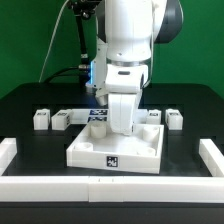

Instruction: Assemble one leg

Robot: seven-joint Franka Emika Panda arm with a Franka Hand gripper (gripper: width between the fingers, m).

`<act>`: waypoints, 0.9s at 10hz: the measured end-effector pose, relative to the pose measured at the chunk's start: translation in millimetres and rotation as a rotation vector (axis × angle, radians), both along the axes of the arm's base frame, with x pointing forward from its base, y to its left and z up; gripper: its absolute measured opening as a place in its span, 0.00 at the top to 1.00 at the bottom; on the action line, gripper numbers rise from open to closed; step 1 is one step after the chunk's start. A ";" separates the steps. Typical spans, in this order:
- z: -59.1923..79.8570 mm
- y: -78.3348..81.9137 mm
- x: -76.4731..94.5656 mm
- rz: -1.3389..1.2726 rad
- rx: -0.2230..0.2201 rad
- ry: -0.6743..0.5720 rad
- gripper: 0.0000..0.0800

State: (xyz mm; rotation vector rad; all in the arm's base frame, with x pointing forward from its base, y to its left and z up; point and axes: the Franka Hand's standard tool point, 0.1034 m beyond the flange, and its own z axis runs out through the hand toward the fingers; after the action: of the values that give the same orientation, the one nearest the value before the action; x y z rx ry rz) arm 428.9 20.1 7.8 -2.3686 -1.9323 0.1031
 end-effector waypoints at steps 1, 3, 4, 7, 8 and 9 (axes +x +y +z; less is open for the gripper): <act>0.0 0.0 0.1 0.000 0.000 0.000 0.91; 0.0 0.0 0.1 0.000 0.000 0.000 0.91; 0.0 0.0 0.1 0.000 0.000 0.000 0.91; 1.7 4.0 9.5 0.061 0.003 -0.015 0.91; 2.1 12.3 17.0 0.097 0.002 -0.025 0.91; 0.2 21.0 25.5 0.137 0.007 -0.030 0.91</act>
Offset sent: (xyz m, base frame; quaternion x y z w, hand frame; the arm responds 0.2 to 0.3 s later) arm 0.0000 0.0000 0.0000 0.0000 0.0000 0.0000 1.0000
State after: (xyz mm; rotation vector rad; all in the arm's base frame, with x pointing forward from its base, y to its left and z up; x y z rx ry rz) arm 454.4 41.0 8.0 -2.2449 -2.1038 0.0699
